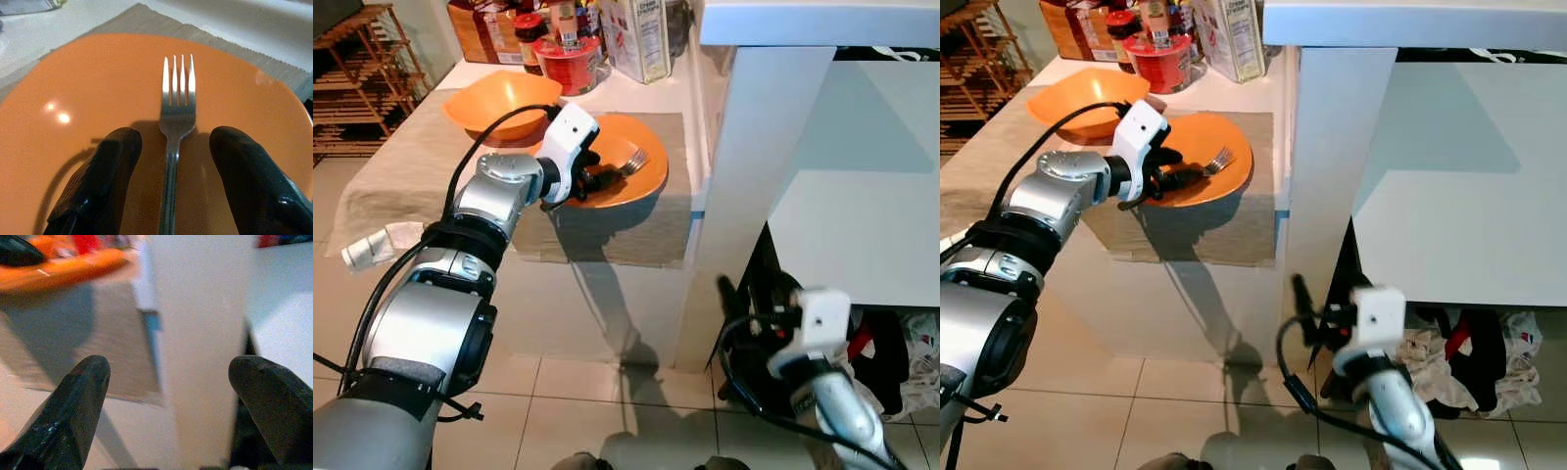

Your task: Setting the table

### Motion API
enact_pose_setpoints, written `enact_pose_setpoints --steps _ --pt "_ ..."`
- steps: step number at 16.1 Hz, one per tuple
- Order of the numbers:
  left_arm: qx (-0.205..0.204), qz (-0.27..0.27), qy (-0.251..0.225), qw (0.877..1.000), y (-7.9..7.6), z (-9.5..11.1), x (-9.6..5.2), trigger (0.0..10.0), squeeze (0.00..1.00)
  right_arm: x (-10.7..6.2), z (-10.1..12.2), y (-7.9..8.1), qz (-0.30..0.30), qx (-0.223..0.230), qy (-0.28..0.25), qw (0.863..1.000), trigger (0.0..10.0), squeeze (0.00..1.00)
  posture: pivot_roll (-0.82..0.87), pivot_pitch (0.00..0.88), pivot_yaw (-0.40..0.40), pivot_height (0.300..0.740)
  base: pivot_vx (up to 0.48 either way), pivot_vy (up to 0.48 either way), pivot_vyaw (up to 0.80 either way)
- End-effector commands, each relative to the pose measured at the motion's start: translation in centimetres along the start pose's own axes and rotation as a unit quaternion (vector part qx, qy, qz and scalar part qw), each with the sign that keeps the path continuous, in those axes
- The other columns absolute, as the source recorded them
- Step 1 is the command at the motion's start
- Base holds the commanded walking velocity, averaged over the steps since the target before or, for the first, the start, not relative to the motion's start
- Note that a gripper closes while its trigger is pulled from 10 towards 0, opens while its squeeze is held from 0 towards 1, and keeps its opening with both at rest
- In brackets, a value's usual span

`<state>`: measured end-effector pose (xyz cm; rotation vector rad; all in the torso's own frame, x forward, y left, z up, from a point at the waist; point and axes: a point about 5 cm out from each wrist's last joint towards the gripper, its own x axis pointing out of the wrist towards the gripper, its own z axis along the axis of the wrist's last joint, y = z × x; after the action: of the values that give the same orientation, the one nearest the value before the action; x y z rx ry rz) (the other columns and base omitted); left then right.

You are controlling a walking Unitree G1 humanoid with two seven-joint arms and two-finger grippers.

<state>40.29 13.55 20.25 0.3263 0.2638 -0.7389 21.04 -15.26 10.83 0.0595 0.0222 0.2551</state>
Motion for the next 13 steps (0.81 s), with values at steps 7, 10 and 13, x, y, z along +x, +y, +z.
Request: enact_pose_setpoints --steps 7,10,13 --pt "0.020 0.020 0.037 0.999 0.9 -0.1 -0.3 10.0 0.00 0.5 1.6 2.1 0.106 0.029 0.024 0.994 10.0 0.00 -0.15 0.023 0.093 0.727 0.000 0.000 0.00" --pt "-0.002 0.026 0.051 0.998 0.9 -0.5 -0.3 10.0 0.00 0.3 1.5 2.4 0.117 0.032 0.035 0.992 10.0 0.00 -0.15 0.027 0.092 0.727 0.000 0.000 0.00" --pt "-0.026 0.012 0.070 0.997 0.3 -1.2 0.2 10.0 0.00 0.2 1.4 2.6 0.117 0.038 0.041 0.992 10.0 0.00 -0.15 0.034 0.092 0.727 0.000 0.000 0.00"
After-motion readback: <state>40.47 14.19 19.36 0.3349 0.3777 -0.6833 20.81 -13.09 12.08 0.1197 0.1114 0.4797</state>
